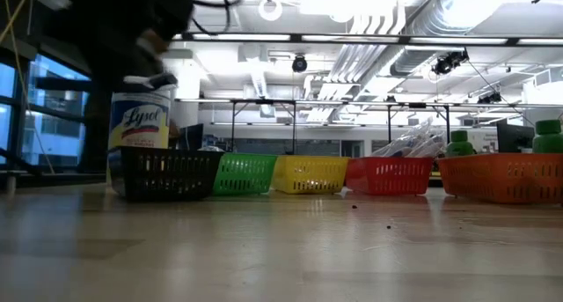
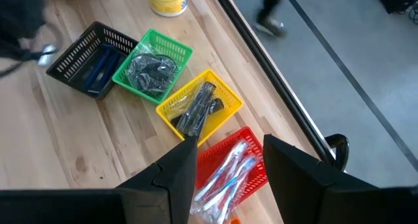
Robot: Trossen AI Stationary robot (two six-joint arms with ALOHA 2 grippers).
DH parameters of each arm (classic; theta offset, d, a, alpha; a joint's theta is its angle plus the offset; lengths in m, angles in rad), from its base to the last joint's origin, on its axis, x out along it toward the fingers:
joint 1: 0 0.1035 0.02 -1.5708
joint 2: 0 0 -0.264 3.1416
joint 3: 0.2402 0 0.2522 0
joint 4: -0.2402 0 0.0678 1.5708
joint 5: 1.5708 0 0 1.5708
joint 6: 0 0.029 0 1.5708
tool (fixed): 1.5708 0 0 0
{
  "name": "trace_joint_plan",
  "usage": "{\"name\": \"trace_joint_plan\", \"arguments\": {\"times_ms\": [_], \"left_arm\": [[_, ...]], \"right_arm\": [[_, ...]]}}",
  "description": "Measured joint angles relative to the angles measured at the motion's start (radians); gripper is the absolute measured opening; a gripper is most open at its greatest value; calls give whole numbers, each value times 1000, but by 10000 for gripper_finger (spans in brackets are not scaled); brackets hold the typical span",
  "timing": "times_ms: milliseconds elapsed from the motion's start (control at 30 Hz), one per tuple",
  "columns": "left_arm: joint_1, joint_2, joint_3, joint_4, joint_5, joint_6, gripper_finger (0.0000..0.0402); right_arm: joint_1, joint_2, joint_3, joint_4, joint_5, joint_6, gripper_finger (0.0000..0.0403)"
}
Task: Pick & Place Travel size toiletries
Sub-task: Put the blue razor into the black bin, then return to Home Position
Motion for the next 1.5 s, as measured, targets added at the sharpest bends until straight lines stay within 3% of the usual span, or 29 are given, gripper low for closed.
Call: {"name": "trace_joint_plan", "arguments": {"times_ms": [100, 367, 500, 667, 867, 1100, 1267, 1500], "left_arm": [[76, -10, 0, -47, -3, 183, 21], [290, -11, 0, -44, 10, 871, 20], [345, -11, 0, -58, 23, 1220, 20], [369, 4, 2, -80, 24, 1463, 36], [369, 40, 1, -104, -17, 1593, 63], [367, 78, 1, -84, -12, 1635, 93], [368, 66, 1, -99, -10, 1545, 118], [367, -59, 1, -103, -16, 1381, 121]], "right_arm": [[0, 0, 0, 2, 0, -3, 166], [-1, 0, 0, 5, 0, -8, 166], [-1, 0, 0, 5, 0, -7, 166], [-1, 0, 0, 6, 0, -2, 166], [-1, 0, 0, 6, 0, 17, 166], [-1, 0, 0, 9, 0, 28, 166], [-1, 0, 0, 7, -1, 43, 166], [9, -8, 0, -14, 17, 139, 166]]}}
